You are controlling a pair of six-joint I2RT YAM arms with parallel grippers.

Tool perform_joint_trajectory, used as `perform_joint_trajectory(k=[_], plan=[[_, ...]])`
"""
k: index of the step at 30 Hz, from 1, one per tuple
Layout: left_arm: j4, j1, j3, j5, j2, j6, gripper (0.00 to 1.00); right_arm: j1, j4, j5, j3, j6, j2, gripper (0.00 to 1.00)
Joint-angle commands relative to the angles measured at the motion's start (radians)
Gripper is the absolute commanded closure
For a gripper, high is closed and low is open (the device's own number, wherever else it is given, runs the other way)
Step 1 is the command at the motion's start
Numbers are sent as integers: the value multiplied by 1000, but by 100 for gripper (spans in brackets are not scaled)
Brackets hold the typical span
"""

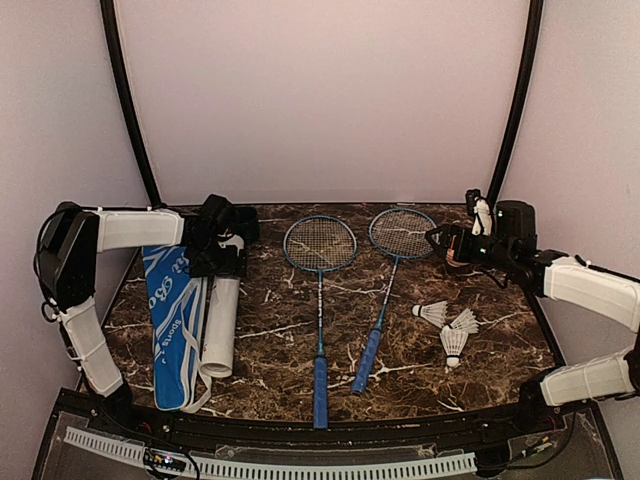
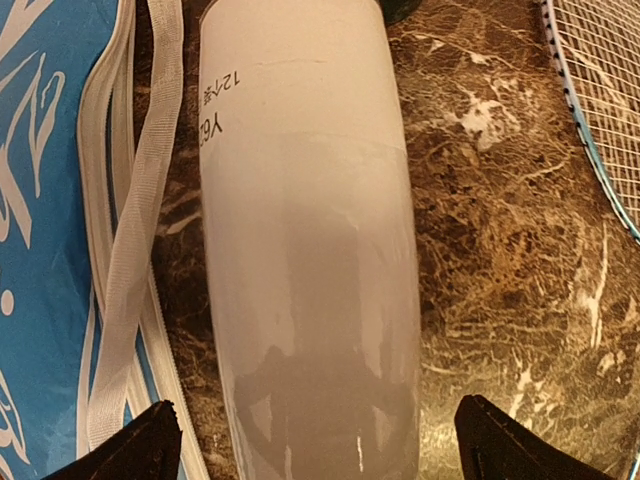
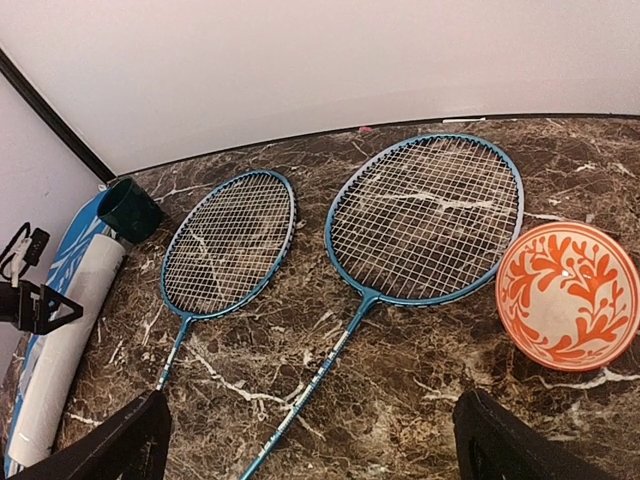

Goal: Pack up the badminton gear

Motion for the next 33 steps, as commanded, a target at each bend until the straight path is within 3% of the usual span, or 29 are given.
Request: perform_joint_trajectory(k=[1,12,20,25,33], plan=[[-85,6,97,-67,80,-41,2,0,66,-12,-16,13,-22,1],[-57,7,175,-153,225,-40,16,0,96,-22,-31,21,-18,1],[-35,11,236,-104,294,-36,19,0,95,-27,-34,20,-15,1],[-44,10,242,-68,273,-16,34,1,89,-38,-29,16,-20,1],[-20,-27,246,-8,145,114,49,0,91,-77,-17,18,-22,1]])
